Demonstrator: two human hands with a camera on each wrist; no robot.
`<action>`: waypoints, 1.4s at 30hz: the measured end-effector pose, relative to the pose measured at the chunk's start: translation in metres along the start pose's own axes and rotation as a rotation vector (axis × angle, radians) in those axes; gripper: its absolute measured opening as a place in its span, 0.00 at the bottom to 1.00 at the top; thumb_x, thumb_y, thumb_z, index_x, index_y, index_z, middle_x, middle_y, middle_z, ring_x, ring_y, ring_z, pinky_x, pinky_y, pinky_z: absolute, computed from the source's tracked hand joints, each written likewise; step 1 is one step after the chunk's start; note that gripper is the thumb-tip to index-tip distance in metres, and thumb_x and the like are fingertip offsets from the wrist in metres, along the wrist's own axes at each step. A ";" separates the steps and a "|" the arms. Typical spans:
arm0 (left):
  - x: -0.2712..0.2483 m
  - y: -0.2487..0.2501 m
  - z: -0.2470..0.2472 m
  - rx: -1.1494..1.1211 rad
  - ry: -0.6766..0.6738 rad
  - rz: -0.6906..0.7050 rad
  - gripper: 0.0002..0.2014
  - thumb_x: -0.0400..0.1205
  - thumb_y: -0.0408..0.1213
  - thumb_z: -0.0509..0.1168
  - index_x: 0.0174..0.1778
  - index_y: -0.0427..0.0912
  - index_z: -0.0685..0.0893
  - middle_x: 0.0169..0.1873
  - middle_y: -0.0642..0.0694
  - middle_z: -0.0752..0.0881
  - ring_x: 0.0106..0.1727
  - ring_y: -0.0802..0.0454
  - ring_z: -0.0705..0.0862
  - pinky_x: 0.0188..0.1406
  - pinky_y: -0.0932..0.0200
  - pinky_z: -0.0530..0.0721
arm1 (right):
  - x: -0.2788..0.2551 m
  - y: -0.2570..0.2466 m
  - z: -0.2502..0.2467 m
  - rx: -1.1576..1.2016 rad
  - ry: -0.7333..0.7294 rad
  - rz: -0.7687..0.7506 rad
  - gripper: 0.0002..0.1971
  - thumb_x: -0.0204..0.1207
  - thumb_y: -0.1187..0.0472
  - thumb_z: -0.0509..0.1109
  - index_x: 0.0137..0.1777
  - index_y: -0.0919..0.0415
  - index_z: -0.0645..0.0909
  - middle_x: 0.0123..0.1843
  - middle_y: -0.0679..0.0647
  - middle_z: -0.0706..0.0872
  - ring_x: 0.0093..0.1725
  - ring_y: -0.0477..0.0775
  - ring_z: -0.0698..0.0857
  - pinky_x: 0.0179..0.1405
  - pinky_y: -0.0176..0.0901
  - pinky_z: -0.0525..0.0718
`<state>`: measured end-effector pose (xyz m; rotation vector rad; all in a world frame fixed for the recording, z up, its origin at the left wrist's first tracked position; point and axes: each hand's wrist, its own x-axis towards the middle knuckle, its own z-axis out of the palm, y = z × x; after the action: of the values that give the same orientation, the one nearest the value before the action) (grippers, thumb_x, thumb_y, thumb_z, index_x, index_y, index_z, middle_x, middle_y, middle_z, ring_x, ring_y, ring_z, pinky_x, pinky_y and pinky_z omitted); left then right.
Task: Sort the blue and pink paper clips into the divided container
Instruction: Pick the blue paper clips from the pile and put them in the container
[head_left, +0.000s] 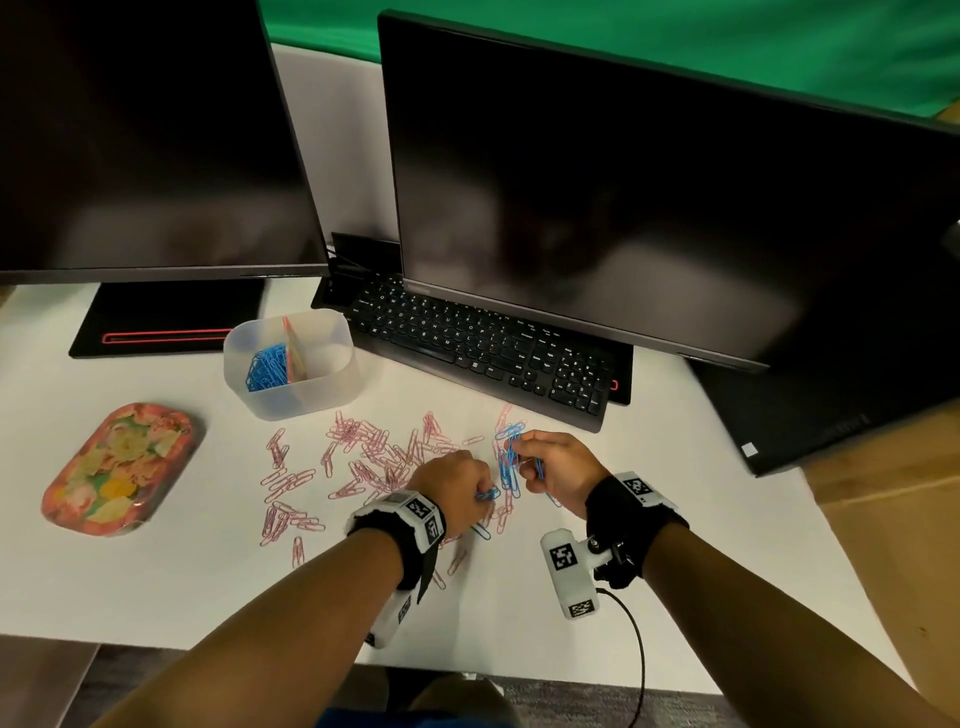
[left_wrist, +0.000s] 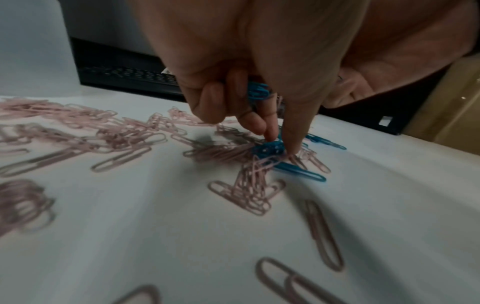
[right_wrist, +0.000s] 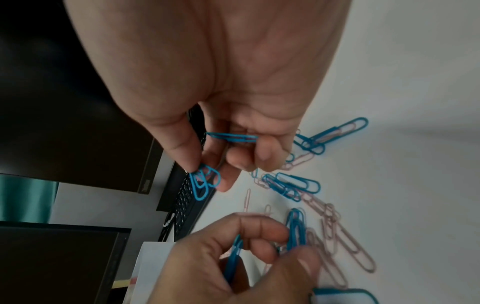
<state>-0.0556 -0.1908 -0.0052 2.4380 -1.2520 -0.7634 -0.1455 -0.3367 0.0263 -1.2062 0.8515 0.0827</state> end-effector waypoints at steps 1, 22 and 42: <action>0.000 0.000 0.002 0.024 0.000 0.003 0.07 0.76 0.46 0.68 0.46 0.51 0.85 0.50 0.49 0.83 0.51 0.48 0.84 0.46 0.59 0.78 | 0.000 0.000 -0.001 -0.009 0.011 -0.010 0.06 0.78 0.69 0.67 0.39 0.65 0.82 0.32 0.54 0.78 0.27 0.49 0.68 0.26 0.39 0.60; 0.000 -0.014 -0.003 0.038 0.002 -0.053 0.04 0.75 0.37 0.66 0.43 0.49 0.84 0.49 0.50 0.85 0.47 0.48 0.84 0.41 0.60 0.78 | -0.007 0.004 -0.007 0.265 0.011 0.093 0.09 0.71 0.67 0.53 0.38 0.63 0.75 0.31 0.57 0.72 0.27 0.53 0.70 0.29 0.42 0.64; -0.001 -0.027 -0.020 -0.328 0.120 -0.096 0.05 0.76 0.31 0.68 0.38 0.46 0.84 0.36 0.51 0.86 0.42 0.50 0.86 0.38 0.67 0.80 | -0.007 0.017 -0.003 0.092 0.031 0.131 0.05 0.74 0.64 0.64 0.37 0.61 0.77 0.29 0.56 0.75 0.25 0.52 0.71 0.27 0.40 0.65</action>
<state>-0.0268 -0.1737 -0.0011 2.2493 -0.8917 -0.7666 -0.1604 -0.3301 0.0164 -1.0674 0.9512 0.1297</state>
